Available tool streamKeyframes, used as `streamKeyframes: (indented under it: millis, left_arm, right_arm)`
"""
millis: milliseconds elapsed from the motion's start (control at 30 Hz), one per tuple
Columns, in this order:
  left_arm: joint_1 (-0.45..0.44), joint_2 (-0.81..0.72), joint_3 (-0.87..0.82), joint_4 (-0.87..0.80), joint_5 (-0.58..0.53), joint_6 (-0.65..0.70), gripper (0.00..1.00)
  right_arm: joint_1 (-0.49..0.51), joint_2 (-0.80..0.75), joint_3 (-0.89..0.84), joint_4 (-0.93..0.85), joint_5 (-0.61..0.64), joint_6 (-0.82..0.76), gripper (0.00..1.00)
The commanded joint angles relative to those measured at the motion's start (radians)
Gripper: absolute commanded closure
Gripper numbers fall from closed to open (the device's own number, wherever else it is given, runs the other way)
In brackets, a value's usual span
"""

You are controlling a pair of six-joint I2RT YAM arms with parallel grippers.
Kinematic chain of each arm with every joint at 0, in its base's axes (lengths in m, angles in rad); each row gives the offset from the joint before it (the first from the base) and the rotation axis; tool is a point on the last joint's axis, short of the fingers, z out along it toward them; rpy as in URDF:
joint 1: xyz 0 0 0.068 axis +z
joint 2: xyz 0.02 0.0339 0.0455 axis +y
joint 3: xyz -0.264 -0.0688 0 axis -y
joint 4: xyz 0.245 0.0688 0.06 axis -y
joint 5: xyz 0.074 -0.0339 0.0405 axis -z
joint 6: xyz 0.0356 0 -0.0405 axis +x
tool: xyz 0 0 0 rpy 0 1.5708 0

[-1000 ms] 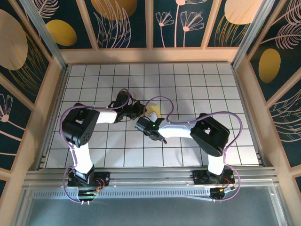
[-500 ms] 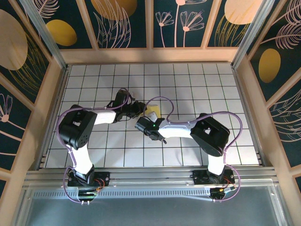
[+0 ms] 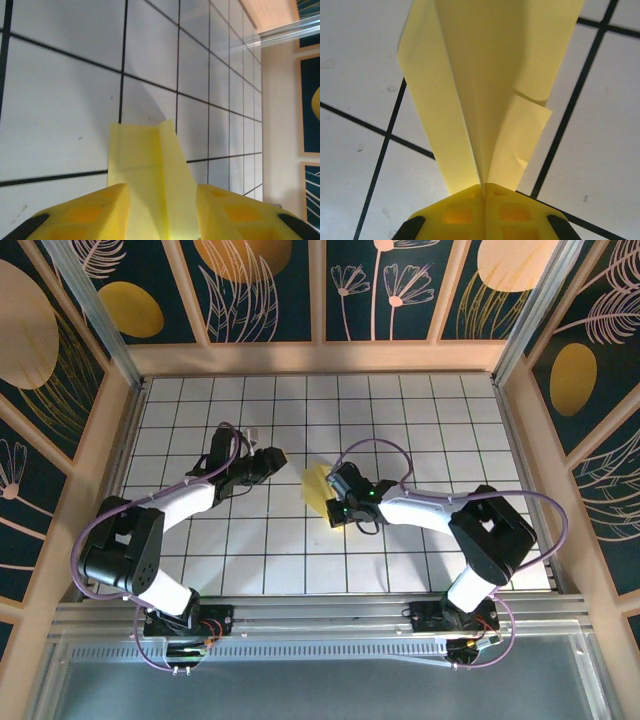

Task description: Fold a paper plane with a square sheet of paper (fold left side to right side)

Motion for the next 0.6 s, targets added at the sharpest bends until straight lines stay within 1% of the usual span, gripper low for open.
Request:
streamKeyframes:
  millis: [0,300,433,567]
  left_arm:
    - [0.002,-0.019,-0.047,-0.047,0.016,0.027,0.61]
    - [0.002,-0.017,-0.092,-0.035,0.025,0.025,0.60]
    - [0.000,-0.012,-0.093,-0.024,0.027,0.018,0.60]
    - [0.000,0.000,-0.103,-0.002,0.042,0.004,0.60]
  right_arm:
    - [-0.011,-0.003,-0.025,0.050,-0.126,-0.026,1.00]
    - [-0.005,0.032,-0.020,0.064,-0.108,-0.027,1.00]
    - [0.016,0.062,0.001,0.038,-0.056,-0.027,1.00]
    - [0.052,0.103,0.049,-0.022,0.033,-0.030,1.00]
